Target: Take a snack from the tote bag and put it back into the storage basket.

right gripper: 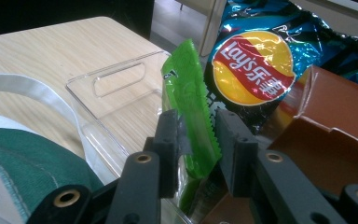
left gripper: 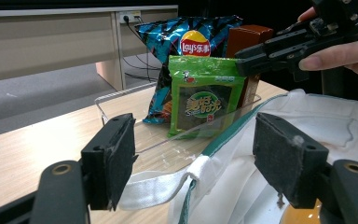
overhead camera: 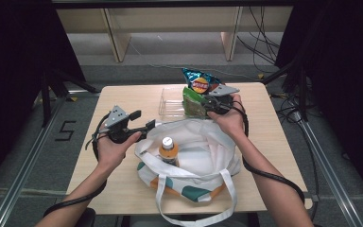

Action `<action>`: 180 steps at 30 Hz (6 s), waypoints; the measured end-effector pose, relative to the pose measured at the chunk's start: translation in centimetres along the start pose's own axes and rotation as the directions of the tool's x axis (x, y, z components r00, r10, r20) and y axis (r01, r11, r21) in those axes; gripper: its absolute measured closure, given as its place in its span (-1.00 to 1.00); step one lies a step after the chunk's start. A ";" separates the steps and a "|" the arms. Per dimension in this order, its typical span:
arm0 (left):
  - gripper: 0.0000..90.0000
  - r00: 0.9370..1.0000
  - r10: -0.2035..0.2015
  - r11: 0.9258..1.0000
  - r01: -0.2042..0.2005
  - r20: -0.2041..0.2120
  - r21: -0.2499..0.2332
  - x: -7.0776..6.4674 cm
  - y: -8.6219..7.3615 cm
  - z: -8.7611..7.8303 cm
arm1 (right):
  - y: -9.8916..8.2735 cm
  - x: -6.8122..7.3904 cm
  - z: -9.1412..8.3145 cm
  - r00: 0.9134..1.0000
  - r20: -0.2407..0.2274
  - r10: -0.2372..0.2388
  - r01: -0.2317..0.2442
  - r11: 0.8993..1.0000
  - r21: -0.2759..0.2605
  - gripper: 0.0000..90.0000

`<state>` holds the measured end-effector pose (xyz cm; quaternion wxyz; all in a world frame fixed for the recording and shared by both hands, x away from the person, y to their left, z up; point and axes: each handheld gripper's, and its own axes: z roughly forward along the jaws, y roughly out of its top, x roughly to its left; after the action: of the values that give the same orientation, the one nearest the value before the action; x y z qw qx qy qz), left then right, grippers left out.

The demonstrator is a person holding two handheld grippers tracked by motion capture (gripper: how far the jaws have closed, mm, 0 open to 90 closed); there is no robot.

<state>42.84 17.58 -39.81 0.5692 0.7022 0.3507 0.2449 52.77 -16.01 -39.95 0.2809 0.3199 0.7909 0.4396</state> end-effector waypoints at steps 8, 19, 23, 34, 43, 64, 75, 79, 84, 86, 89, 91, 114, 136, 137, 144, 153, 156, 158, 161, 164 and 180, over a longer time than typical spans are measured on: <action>-0.35 1.000 0.000 1.000 0.000 0.000 0.004 0.0 -0.1 0.1 | 0.3 0.4 -1.2 1.000 0.002 -0.002 0.002 1.000 -0.026 0.47; -0.35 1.000 -0.004 1.000 0.004 -0.001 0.004 0.1 -0.1 0.1 | 0.1 0.2 -2.9 1.000 0.007 0.006 -0.006 0.999 -0.044 0.36; -0.35 1.000 -0.005 1.000 0.005 0.001 0.003 0.0 -0.1 0.1 | 0.0 0.0 -3.5 1.000 0.013 0.014 -0.014 0.999 -0.047 0.33; -0.36 1.000 -0.004 1.000 0.004 0.005 -0.006 0.1 0.0 -0.1 | -0.6 -0.2 -5.5 0.998 -0.010 0.062 -0.063 0.996 -0.067 0.19; -0.37 1.000 -0.016 1.000 0.017 0.006 -0.013 0.0 0.1 -0.3 | -1.4 -0.2 -7.3 0.990 -0.035 0.136 -0.139 0.988 -0.074 0.10; -0.36 0.999 -0.026 1.000 0.026 0.029 -0.015 -0.5 0.3 -0.3 | -6.6 -1.2 -12.4 0.974 0.040 0.223 -0.218 0.970 -0.109 0.06; -0.36 1.000 -0.021 1.000 0.021 0.020 -0.016 -0.5 0.2 -0.6 | -7.8 -1.9 -13.6 0.971 0.065 0.228 -0.220 0.969 -0.113 0.05; -0.36 0.999 -0.027 0.999 0.028 0.019 -0.021 -0.4 0.3 -0.5 | -7.9 -2.1 -13.9 0.970 0.077 0.231 -0.221 0.968 -0.122 0.05; -0.36 0.999 -0.036 0.999 0.036 0.022 -0.032 -0.4 0.4 -0.5 | -8.3 -2.1 -14.5 0.960 0.090 0.263 -0.250 0.958 -0.139 0.04; -0.36 0.999 -0.037 0.999 0.038 0.027 -0.033 -0.4 0.3 -0.7 | -8.5 -2.1 -14.7 0.961 0.082 0.263 -0.251 0.958 -0.138 0.04; -0.36 0.999 -0.040 0.999 0.040 0.032 -0.030 -0.4 0.1 -0.9 | -8.8 -2.3 -15.1 0.964 0.092 0.250 -0.237 0.963 -0.127 0.04; -0.36 0.998 -0.049 0.998 0.050 0.035 -0.035 -0.5 0.0 -1.0 | -9.0 -2.1 -15.1 0.955 0.105 0.278 -0.261 0.954 -0.147 0.04; -0.41 0.987 -0.021 1.000 0.024 0.160 -0.013 -5.0 -0.5 -0.9 | -9.8 -2.7 -16.4 0.951 0.108 0.288 -0.272 0.951 -0.145 -0.01; -0.43 0.984 -0.010 1.000 0.005 0.180 0.026 -6.4 -2.3 -0.3 | -10.2 -2.7 -16.1 0.946 0.118 0.303 -0.289 0.950 -0.122 -0.01; -0.43 0.984 -0.007 1.000 0.001 0.181 0.031 -6.4 -2.3 -0.2 | -10.2 -2.7 -16.1 0.947 0.118 0.300 -0.286 0.951 -0.118 -0.01; -0.36 0.980 -0.009 0.998 -0.003 0.201 0.060 -6.7 -3.3 0.5 | -10.3 -2.7 -16.1 0.950 0.114 0.289 -0.277 0.954 -0.116 -0.01; -0.03 0.980 0.015 0.998 -0.026 0.197 0.051 -6.9 -3.7 0.7 | -10.6 -2.8 -15.8 0.949 0.104 0.297 -0.287 0.953 -0.099 -0.01; 0.10 0.980 0.021 0.998 -0.031 0.200 0.047 -6.8 -3.8 0.7 | -10.7 -3.0 -15.7 0.959 0.115 0.259 -0.248 0.963 -0.101 -0.01; 0.16 0.979 0.028 0.998 -0.037 0.201 0.043 -6.8 -3.8 0.7 | -10.7 -3.0 -15.7 0.960 0.113 0.257 -0.247 0.964 -0.102 -0.01; 0.22 0.978 0.033 0.999 -0.042 0.207 0.036 -6.7 -3.8 0.7 | -10.7 -3.0 -15.7 0.959 0.111 0.259 -0.249 0.963 -0.099 -0.01; 0.27 0.978 0.051 0.998 -0.059 0.203 0.031 -6.8 -3.7 0.6 | -10.7 -2.9 -15.6 0.954 0.111 0.278 -0.268 0.959 -0.096 -0.01; 0.30 0.972 0.010 1.000 -0.012 0.233 0.010 -6.1 -2.2 0.2 | -10.7 -2.9 -15.7 0.948 0.106 0.299 -0.290 0.953 -0.092 0.00</action>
<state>38.66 12.97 -41.67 0.6009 0.7313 0.2790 0.1620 40.43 -30.65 -41.74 0.2704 0.4491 0.6991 0.4862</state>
